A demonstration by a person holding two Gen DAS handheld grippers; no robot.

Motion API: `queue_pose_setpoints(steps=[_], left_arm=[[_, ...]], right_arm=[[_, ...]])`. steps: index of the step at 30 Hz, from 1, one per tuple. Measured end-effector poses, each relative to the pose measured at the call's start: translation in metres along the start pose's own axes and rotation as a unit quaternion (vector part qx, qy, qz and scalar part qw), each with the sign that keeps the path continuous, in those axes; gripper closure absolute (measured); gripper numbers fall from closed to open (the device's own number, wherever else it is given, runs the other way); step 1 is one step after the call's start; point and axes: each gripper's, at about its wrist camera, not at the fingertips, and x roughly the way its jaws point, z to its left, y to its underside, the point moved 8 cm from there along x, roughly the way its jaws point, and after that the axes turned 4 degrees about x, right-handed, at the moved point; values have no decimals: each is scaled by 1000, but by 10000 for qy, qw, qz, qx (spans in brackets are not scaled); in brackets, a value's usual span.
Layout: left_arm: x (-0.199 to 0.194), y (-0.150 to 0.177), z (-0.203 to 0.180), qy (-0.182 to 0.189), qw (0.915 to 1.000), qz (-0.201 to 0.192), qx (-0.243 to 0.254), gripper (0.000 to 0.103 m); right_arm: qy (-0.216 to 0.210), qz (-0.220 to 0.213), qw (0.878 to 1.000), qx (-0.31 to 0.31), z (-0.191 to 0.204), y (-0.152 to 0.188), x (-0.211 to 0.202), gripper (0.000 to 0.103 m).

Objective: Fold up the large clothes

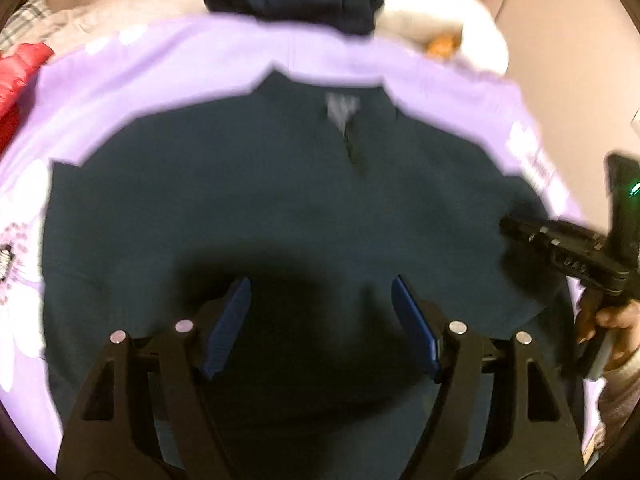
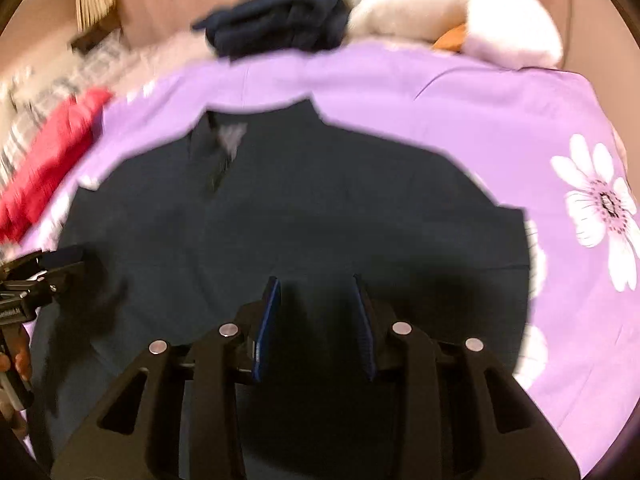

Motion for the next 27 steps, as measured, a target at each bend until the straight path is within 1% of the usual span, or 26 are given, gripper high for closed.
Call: queue_pose_setpoints(steps=[1,2,4,6,9,10,11,12,14,15,17,18,19,21,22,24,25,27], left_arm=[[10,9,3,-143,9997,183,67,30],[15,14,6,-164,9995,220,135,31],[9,18,11,-136,9996,90,227,31],[4,19,20,-18,9999,76,93,33],[-19,21,32,120,9996,-84,-228,34],[-26,22,34,91,9995,-137,-267,32],[-38,25,37,-51,9993,-229,-279,28],[-49,29,37,-84,9991,-327,-258,26],[-68,42,31,-11,9987,-449,-251,14],[-76,52,26,22,9986,-460,-241,13],[-86,74,10,78,9993,-349,-105,13],[-88,84,2,44,9996,-279,-34,13],[-90,95,-5,22,9998,-206,22,13],[-91,121,-26,93,9998,-62,140,13],[-90,129,-32,88,9998,-17,201,13],[-85,151,-44,-100,9991,116,384,13],[-82,162,-48,-192,9986,190,465,12],[-79,174,-48,-299,9981,220,495,12]], right_arm=[[167,34,9997,-196,2,4,7,67],[218,21,9993,-290,0,8,9,62],[204,13,9996,-179,-14,15,5,57],[442,22,9990,-23,-38,20,0,57],[780,23,9953,580,-79,29,-17,57],[838,-31,9944,643,-82,30,-24,56],[851,-123,9942,640,-81,32,-33,55],[831,-204,9945,606,-78,35,-42,55],[538,-332,9970,440,-56,46,-63,55],[390,-346,9980,365,-45,53,-69,55],[-11,-275,9996,94,-8,74,-80,53],[-223,-196,9995,-110,16,90,-83,53],[-355,-138,9990,-231,32,101,-85,52],[-695,30,9965,-462,72,129,-85,52],[-790,96,9954,-524,85,138,-85,50],[-838,255,9934,-739,111,160,-82,48],[-767,300,9930,-846,118,166,-79,48],[-547,350,9918,-1099,129,178,-73,44]])
